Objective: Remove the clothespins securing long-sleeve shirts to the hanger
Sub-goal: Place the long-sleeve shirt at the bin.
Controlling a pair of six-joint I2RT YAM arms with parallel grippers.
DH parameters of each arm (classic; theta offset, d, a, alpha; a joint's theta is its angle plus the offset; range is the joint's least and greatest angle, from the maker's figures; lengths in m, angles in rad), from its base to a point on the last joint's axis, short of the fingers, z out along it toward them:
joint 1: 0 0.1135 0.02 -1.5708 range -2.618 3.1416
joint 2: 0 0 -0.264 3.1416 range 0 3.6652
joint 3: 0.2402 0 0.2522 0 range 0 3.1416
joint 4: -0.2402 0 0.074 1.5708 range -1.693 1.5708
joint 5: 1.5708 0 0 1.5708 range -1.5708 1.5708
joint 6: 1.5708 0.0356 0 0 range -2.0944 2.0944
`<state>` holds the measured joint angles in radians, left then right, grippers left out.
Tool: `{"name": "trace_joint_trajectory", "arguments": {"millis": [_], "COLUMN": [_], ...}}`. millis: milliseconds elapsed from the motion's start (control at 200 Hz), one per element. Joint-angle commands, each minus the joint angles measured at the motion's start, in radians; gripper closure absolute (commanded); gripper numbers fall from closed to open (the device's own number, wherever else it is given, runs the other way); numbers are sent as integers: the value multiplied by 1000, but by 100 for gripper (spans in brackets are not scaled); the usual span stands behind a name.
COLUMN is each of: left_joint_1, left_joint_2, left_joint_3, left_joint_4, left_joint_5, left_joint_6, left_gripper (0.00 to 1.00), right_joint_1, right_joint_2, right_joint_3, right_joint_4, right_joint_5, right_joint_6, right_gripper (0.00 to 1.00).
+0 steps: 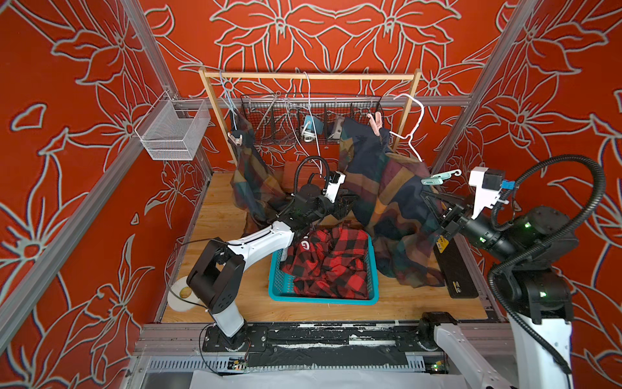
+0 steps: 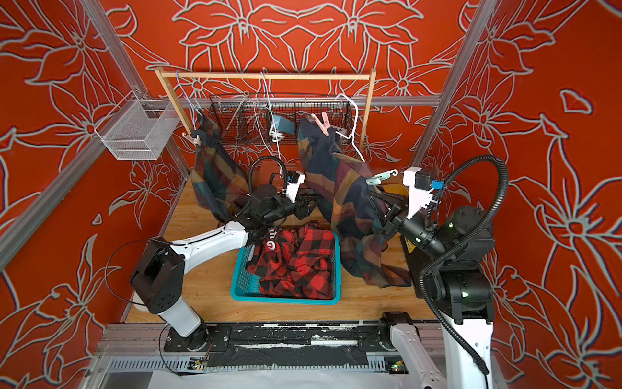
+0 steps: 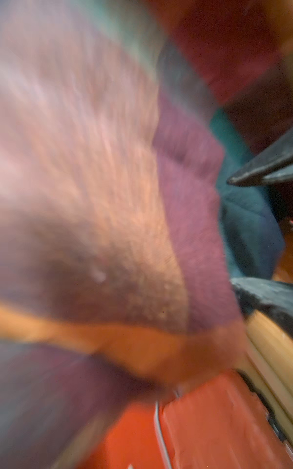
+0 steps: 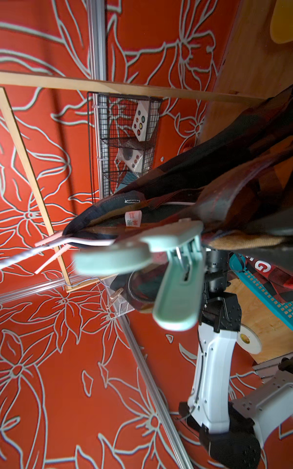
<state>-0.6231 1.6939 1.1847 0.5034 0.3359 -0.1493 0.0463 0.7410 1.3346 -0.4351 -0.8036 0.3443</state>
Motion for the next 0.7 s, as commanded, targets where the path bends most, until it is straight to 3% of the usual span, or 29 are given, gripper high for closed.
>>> {"name": "trace_joint_trajectory", "arguments": {"millis": [0,80,355,696], "left_joint_1": [-6,-8,-87,-155], "left_joint_2": [25,32,-26,-94], "left_joint_3": [57,81,104,212], "left_joint_4": [39,35,23,-26], "left_joint_5": [41,63,75,88], "left_joint_6": [-1,-8,9,32], "left_gripper": [69,100,100,100], "right_joint_1": [6,6,6,7], "right_joint_2": [-30,-38,-3,122], "right_joint_3": [7,-3,0,169], "right_joint_4": [124,148,288,414], "right_joint_5": [-65,-79,-110,-170], "right_joint_6": [23,41,131,232], "right_gripper": [100,100,100,100]}}
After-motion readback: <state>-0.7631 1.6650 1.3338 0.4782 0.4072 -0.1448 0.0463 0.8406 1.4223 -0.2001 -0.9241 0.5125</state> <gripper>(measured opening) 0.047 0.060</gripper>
